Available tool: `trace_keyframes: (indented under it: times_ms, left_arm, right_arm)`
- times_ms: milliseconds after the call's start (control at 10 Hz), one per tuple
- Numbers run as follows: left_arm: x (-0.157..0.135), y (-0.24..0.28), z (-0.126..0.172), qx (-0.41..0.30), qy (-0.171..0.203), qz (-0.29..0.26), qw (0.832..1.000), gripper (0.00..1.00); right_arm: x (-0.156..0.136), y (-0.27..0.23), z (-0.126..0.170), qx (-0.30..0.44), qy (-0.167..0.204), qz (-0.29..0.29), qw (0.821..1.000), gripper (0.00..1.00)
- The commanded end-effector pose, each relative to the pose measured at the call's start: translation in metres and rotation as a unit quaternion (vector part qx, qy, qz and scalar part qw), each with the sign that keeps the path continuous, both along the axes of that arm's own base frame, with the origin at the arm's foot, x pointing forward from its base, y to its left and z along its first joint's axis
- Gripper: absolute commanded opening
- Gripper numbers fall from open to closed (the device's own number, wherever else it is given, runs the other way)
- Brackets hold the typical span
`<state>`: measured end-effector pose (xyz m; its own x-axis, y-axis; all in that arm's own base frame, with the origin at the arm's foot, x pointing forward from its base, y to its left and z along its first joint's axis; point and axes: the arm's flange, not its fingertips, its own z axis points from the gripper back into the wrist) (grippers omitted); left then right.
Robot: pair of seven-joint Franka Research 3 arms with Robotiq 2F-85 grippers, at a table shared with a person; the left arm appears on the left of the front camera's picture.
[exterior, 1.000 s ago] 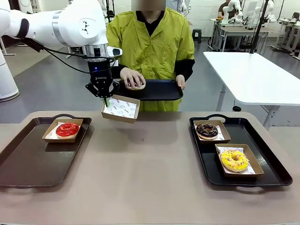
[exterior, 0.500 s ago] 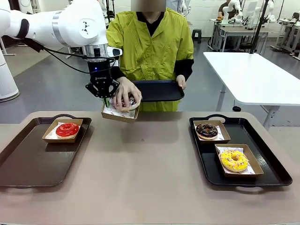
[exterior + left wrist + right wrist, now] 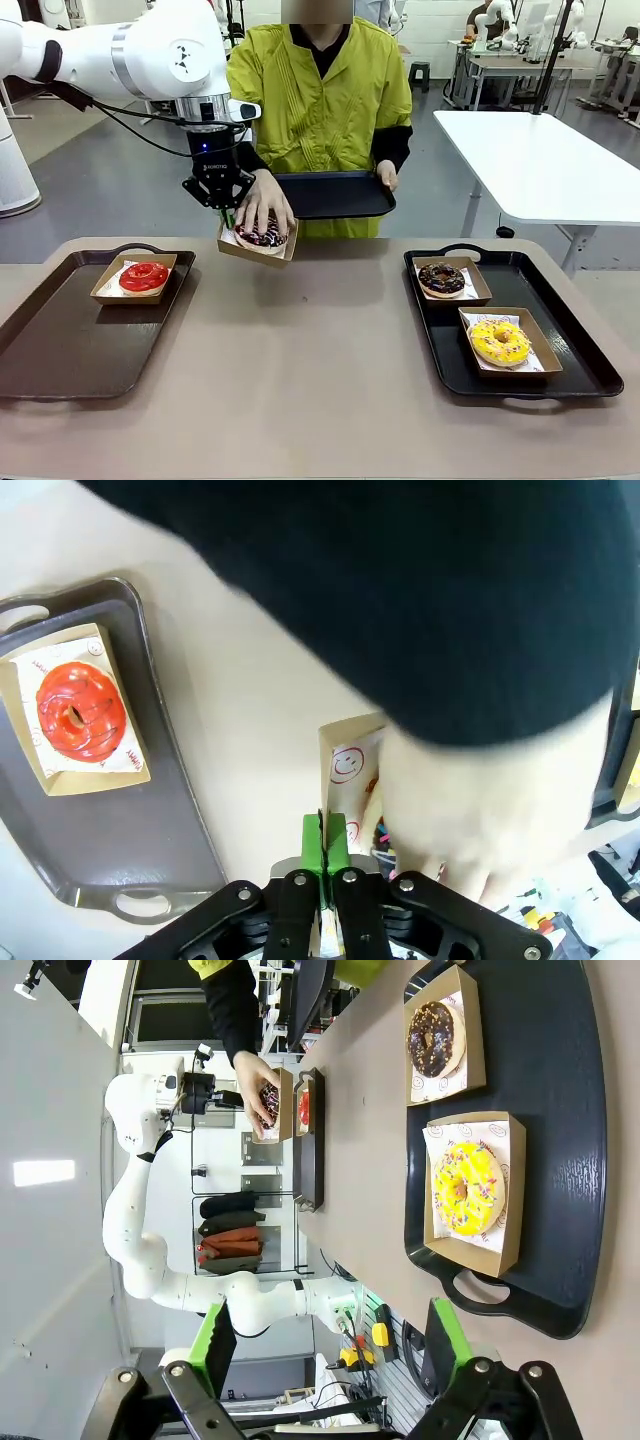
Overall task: Individually package the donuts and arrange them on the tray.
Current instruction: Place the picked Paper togo box on the Handle tray.
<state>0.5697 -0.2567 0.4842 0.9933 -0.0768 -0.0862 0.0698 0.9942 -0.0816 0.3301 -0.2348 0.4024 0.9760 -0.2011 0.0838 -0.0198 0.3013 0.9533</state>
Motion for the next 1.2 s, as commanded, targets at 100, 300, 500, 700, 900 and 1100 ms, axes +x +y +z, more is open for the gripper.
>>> trace_keyframes:
  times_ms: [100, 300, 500, 700, 900, 1100]
  left_arm:
    - [-0.005, 0.002, 0.001, -0.001, -0.004, 0.002, 1.0, 0.0]
    - [-0.005, 0.002, 0.001, -0.001, -0.004, 0.002, 1.0, 0.0]
    - [-0.005, 0.002, 0.001, -0.001, -0.004, 0.002, 1.0, 0.0]
    - [-0.019, 0.022, 0.01, 0.005, -0.003, -0.008, 1.0, 0.01]
    - [-0.069, 0.085, 0.037, -0.004, -0.044, -0.01, 0.999, 0.01]
    - [-0.102, 0.149, 0.044, -0.013, -0.061, 0.013, 0.998, 0.01]
  right_arm:
    - [-0.001, 0.001, 0.003, 0.006, 0.001, -0.001, 1.0, 1.0]
    - [-0.001, 0.001, 0.003, 0.006, 0.001, -0.001, 1.0, 1.0]
    - [-0.001, 0.001, 0.003, 0.006, 0.001, -0.001, 1.0, 1.0]
    - [-0.001, 0.001, 0.003, 0.006, 0.001, -0.001, 1.0, 1.0]
    - [-0.001, 0.001, 0.003, 0.006, 0.001, -0.001, 1.0, 1.0]
    - [-0.001, 0.001, 0.003, 0.006, 0.001, -0.001, 1.0, 1.0]
